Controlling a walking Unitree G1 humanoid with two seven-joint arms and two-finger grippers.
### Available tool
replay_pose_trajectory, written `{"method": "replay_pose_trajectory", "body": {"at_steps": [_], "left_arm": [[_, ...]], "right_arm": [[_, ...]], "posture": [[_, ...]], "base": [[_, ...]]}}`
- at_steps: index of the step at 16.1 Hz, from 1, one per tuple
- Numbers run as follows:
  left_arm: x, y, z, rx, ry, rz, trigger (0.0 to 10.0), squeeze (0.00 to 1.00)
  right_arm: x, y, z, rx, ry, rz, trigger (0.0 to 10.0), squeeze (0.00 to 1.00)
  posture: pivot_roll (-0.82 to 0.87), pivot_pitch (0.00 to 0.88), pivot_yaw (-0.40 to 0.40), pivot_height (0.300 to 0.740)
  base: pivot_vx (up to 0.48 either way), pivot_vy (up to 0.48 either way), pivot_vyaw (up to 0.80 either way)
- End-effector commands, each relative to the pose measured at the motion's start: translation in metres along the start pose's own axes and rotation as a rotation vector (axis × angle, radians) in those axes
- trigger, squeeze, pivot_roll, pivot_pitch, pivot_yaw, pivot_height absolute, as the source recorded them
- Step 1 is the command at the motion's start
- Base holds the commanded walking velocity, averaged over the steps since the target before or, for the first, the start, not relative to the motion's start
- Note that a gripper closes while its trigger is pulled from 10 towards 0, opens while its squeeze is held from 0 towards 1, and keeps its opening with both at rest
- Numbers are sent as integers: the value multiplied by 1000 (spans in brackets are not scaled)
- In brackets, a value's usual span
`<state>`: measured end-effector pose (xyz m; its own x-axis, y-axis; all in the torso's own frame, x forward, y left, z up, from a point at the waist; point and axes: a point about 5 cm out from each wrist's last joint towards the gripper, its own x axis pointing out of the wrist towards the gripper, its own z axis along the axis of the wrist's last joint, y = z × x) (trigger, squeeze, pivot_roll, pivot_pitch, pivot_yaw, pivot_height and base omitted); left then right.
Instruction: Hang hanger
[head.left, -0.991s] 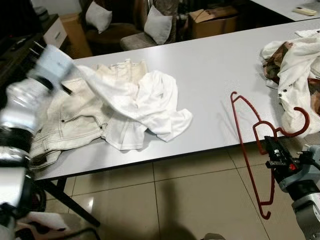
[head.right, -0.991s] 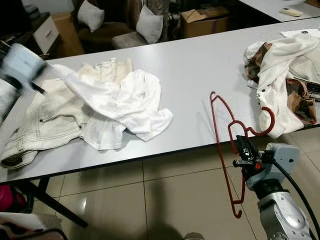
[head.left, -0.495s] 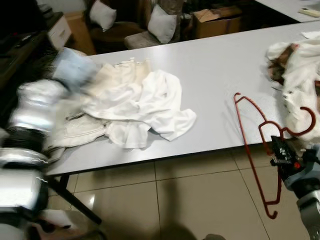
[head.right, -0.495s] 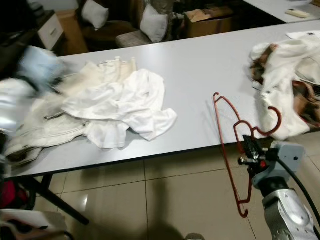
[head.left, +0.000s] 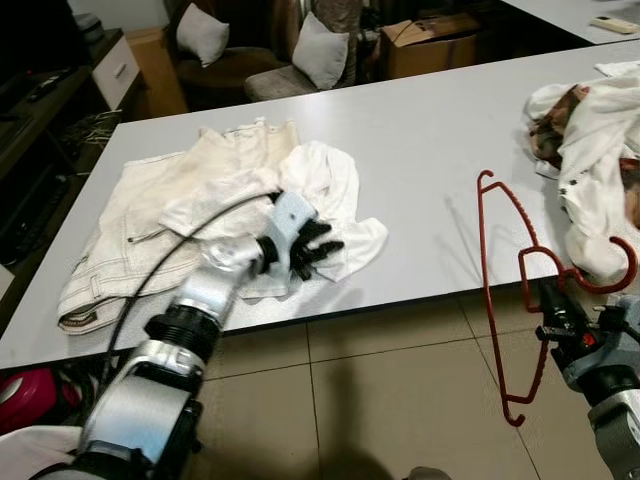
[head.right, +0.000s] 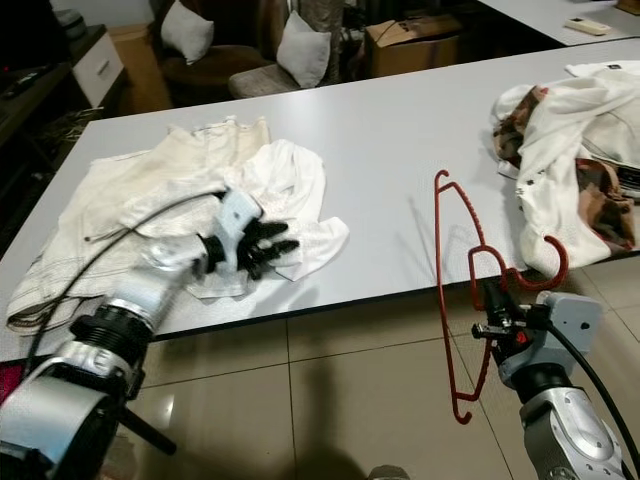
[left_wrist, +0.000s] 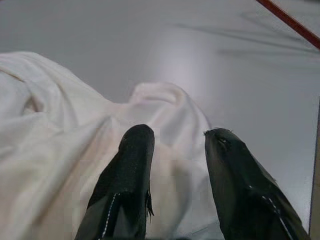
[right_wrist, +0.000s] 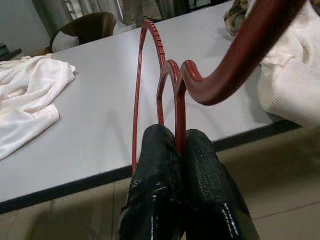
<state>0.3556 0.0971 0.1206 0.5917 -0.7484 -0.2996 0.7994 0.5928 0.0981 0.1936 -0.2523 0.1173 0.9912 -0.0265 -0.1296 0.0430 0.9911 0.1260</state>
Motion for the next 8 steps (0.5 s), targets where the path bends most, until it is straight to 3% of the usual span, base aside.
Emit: {"method": "replay_pose_trajectory", "body": {"at_steps": [1,4,7,8], "left_arm": [[3,-1,-3,-20,40,36,10000,0],[9,-6,-11,-15,97,84,10000,0],[14,-12,-19,50,141,91,10000,0],[16,-16,-23,76,167,86,9137,0]], "right_arm": [[-1,5,-4,2,28,3,10000,0],[0,7,-6,-4,38,10,10000,0],[0,9,-8,0,41,11,10000,0],[0,10,-10,1,42,8,10000,0]], "posture": [[-322,0,147,740],[-324,0,144,740],[-327,0,157,740],[-329,0,161,740]], "base": [[0,0,0],[0,0,0],[0,0,0],[0,0,0]]}}
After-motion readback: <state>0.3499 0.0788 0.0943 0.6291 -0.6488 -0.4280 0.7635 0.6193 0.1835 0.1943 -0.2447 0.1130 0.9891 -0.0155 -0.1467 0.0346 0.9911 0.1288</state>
